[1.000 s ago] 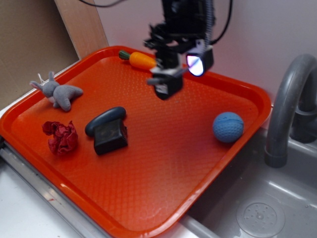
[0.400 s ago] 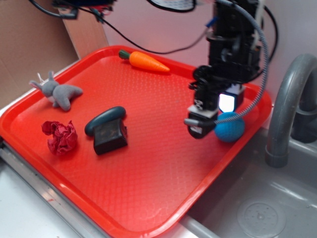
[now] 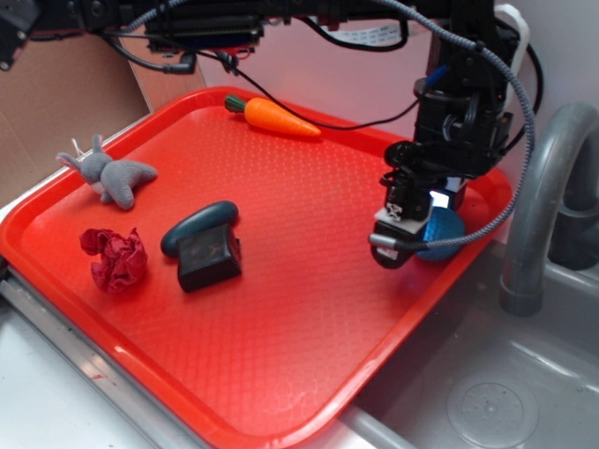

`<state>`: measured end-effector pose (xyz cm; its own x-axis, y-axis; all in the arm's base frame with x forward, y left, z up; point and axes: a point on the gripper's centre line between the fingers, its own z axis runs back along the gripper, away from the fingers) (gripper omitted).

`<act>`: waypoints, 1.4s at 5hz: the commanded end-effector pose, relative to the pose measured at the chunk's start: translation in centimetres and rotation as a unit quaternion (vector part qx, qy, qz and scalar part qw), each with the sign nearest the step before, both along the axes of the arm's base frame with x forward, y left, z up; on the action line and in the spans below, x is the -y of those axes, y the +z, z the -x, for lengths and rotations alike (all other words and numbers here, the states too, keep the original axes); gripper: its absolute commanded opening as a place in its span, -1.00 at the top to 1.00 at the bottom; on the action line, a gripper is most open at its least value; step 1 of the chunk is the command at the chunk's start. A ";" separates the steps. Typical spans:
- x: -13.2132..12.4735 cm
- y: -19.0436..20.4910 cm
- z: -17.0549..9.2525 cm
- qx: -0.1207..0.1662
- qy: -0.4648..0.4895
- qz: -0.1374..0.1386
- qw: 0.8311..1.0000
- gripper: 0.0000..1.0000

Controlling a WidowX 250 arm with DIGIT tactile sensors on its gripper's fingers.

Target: Grab the blue ball.

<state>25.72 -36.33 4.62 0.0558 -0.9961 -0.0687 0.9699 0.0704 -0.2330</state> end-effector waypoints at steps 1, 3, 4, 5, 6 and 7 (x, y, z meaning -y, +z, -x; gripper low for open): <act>-1.7 9.3 4.1 0.085 0.119 0.031 0.989 1.00; -10.4 16.4 5.6 0.090 0.361 0.076 0.925 1.00; -14.7 17.1 5.9 0.091 0.439 0.054 0.892 1.00; -18.4 18.1 6.5 0.103 0.501 0.040 0.859 1.00; -20.7 19.4 7.8 0.123 0.544 0.042 0.829 1.00; -20.9 19.8 8.0 0.133 0.551 0.017 0.824 1.00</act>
